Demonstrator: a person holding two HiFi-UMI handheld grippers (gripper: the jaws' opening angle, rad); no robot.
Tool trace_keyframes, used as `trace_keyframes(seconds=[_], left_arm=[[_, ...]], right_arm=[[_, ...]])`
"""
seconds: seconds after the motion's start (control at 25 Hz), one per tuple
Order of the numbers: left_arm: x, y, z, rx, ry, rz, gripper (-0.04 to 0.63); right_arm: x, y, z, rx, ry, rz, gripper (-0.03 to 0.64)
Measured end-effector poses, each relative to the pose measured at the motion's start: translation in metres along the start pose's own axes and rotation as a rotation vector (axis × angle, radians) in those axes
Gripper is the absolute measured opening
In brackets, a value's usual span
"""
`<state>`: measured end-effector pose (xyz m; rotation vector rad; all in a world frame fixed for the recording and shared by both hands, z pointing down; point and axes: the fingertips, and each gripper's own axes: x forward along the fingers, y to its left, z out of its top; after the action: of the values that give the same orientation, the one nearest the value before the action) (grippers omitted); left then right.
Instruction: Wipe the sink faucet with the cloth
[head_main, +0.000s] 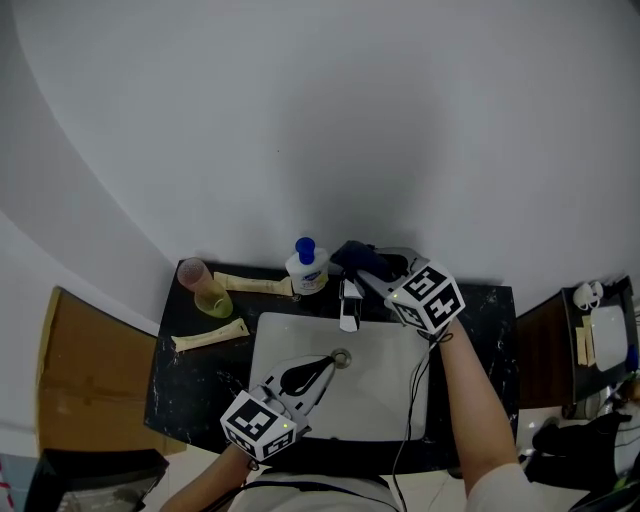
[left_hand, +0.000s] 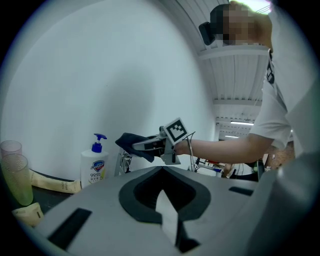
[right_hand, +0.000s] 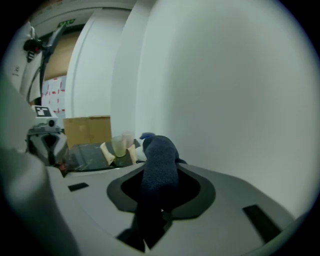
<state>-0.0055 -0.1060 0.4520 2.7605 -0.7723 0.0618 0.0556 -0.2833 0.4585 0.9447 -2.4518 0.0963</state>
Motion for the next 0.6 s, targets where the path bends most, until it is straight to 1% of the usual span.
trace_keyframes(seconds=[0.08, 0.16, 0.24, 0.32, 0.4, 0.6], left_arm=[[-0.001, -0.001, 0.001, 0.0, -0.002, 0.0, 0.002], [-0.001, -0.001, 0.001, 0.003, -0.003, 0.003, 0.002], [-0.001, -0.002, -0.001, 0.009, -0.002, 0.002, 0.002], [-0.001, -0.003, -0.002, 0.012, -0.004, 0.002, 0.002], [-0.002, -0.005, -0.001, 0.014, -0.009, 0.005, 0.002], [-0.004, -0.009, 0.003, 0.02, -0.02, 0.003, 0.002]], right_arm=[[0.009, -0.023, 0.002, 0.025, -0.011, -0.083, 0.118], [0.014, -0.037, 0.004, 0.031, -0.016, -0.134, 0.118], [0.016, -0.042, 0.006, 0.028, -0.015, -0.155, 0.118], [0.013, -0.038, 0.005, 0.011, -0.009, -0.158, 0.118], [0.005, -0.022, 0.003, -0.011, -0.003, -0.117, 0.118], [-0.016, 0.036, -0.004, -0.035, 0.024, 0.106, 0.118]])
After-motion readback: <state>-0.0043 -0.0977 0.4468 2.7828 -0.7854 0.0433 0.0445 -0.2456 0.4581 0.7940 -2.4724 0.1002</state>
